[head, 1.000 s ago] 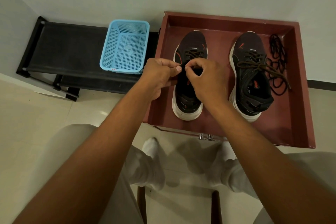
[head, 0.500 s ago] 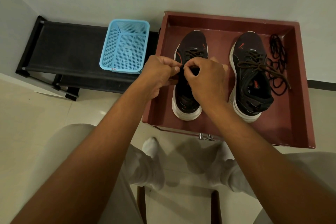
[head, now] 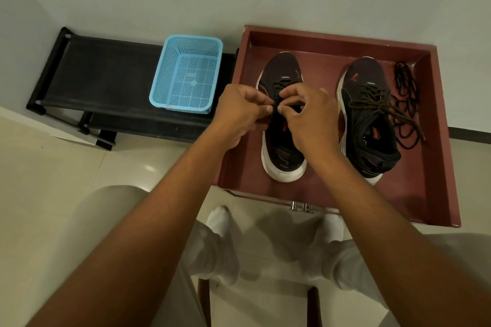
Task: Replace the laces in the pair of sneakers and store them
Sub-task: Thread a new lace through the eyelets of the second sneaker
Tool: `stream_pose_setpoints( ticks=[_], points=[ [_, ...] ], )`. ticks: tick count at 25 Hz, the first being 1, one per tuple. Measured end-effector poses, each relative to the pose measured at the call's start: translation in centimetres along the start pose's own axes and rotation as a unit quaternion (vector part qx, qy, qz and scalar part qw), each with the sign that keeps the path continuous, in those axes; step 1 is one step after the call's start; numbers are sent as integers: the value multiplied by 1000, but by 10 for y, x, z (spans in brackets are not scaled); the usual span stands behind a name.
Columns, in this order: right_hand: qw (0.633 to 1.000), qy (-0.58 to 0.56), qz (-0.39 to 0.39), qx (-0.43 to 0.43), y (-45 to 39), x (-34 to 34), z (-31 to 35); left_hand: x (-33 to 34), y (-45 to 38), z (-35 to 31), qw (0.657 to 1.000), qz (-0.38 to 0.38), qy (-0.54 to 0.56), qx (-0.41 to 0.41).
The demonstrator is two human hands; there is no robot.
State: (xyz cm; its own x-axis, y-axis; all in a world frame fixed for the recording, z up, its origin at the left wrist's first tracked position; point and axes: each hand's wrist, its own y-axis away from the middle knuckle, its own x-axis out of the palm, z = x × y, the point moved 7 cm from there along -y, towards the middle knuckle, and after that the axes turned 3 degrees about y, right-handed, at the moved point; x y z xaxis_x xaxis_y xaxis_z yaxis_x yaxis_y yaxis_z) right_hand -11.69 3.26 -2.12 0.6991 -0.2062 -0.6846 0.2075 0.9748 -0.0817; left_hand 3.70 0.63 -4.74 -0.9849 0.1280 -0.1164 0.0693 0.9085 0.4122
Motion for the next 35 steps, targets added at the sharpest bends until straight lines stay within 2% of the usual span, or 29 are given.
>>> stream_pose_setpoints(
  ticks=[2, 4, 7, 9, 12, 13, 16, 17, 18, 20, 22, 23, 25, 28, 32, 33, 35],
  points=[
    [1000, 23, 20, -6, -2, -4, -2, -1, -1, -2, 1000, -12, -15, 14],
    [992, 122, 26, -20, -3, -8, -5, -1, -5, -3, 999, -29, -29, 15],
    [981, 193, 24, 21, -3, -10, -20, -9, -3, -9, 998, -58, -37, 17],
    [981, 188, 24, 52, -1, -10, -30, -31, -7, -14, 992, -111, -57, 21],
    [979, 182, 36, 78, -1, -10, -36, -80, -16, -32, 957, -228, -169, 68],
    [980, 176, 41, 81, -2, -10, -36, -93, -20, -36, 947, -245, -193, 73],
    [985, 136, 62, 85, -4, -14, -35, -94, -18, -42, 921, -234, -301, 77],
    [986, 117, 75, 90, -5, -16, -36, -84, -13, -48, 905, -229, -340, 111],
    [986, 98, 92, 99, -5, -19, -37, -69, -9, -52, 895, -204, -363, 158],
    [981, 75, 128, 122, -4, -21, -40, -32, -4, -52, 892, -102, -378, 227],
    [980, 64, 136, 129, -4, -24, -41, -3, -3, -42, 898, -17, -378, 223],
    [981, 56, 130, 131, -4, -25, -41, 5, -4, -40, 896, -7, -382, 224],
    [982, 41, 122, 137, -4, -26, -43, 8, -1, -43, 890, -22, -386, 241],
    [980, 23, 123, 152, -2, -25, -46, -6, -4, -42, 908, -55, -363, 204],
    [981, 15, 116, 156, 0, -26, -46, -56, -10, -50, 906, -175, -360, 142],
    [981, 13, 116, 158, 0, -27, -47, -67, -12, -53, 904, -183, -364, 130],
    [980, 12, 122, 157, 1, -27, -46, -76, -14, -57, 908, -131, -379, 120]
  ],
)
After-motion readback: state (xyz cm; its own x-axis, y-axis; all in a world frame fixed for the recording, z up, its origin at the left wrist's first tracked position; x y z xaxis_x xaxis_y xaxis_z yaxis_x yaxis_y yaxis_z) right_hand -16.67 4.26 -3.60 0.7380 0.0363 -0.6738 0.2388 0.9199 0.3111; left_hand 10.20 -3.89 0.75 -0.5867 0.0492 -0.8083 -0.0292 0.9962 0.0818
